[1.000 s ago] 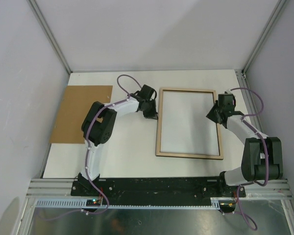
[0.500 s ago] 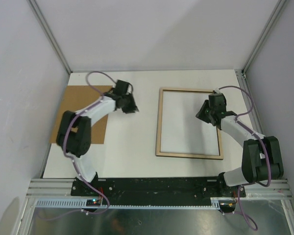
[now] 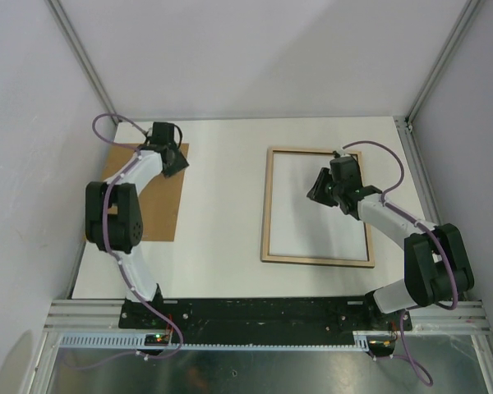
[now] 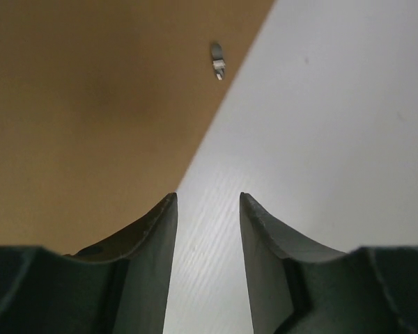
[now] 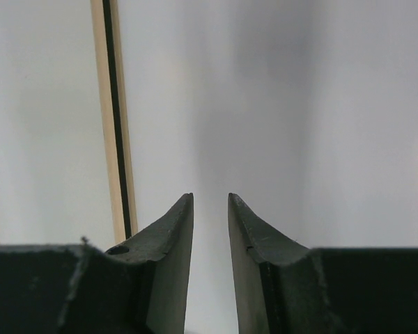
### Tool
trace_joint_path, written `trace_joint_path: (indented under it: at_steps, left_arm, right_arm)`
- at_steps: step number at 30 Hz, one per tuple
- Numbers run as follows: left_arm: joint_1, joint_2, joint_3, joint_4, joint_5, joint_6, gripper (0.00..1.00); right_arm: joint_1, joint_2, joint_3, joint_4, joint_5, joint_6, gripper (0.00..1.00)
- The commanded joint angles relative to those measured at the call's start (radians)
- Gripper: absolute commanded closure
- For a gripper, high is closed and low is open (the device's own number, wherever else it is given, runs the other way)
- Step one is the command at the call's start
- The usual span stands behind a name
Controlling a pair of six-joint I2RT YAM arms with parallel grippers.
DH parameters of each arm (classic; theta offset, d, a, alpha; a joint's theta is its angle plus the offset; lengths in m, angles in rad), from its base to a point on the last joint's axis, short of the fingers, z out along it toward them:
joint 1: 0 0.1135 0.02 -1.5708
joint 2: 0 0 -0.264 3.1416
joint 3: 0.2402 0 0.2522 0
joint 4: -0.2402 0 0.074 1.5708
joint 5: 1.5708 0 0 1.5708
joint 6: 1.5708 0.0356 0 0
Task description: Put the photo into the frame
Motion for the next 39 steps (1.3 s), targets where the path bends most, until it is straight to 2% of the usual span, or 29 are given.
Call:
trace_joint_path:
  at_steps: [1,7,15,29,39]
  left_arm:
    - [0.041,0.093,0.126,0.004,-0.094,-0.077,0.55]
    - [0.048,0.250,0.276,0.000,-0.171,-0.161,0.58]
    - [0.038,0.387,0.435,-0.019,-0.182,-0.131,0.60]
    - [0.000,0.473,0.517,-0.053,-0.251,-0.083,0.63]
    - [-0.011,0.496,0.530,-0.073,-0.273,-0.097,0.68]
  right_arm:
    - [0.016,0.004,0.041,0.018,-0.014,-0.015,0.68]
    - [0.028,-0.010,0.041,0.002,-0.029,-0.027,0.68]
    - [0.037,-0.018,0.042,-0.017,-0.040,-0.051,0.68]
    - [0.033,0.001,0.041,0.000,-0.076,-0.060,0.68]
    - [0.030,0.015,0.042,0.004,-0.087,-0.063,0.68]
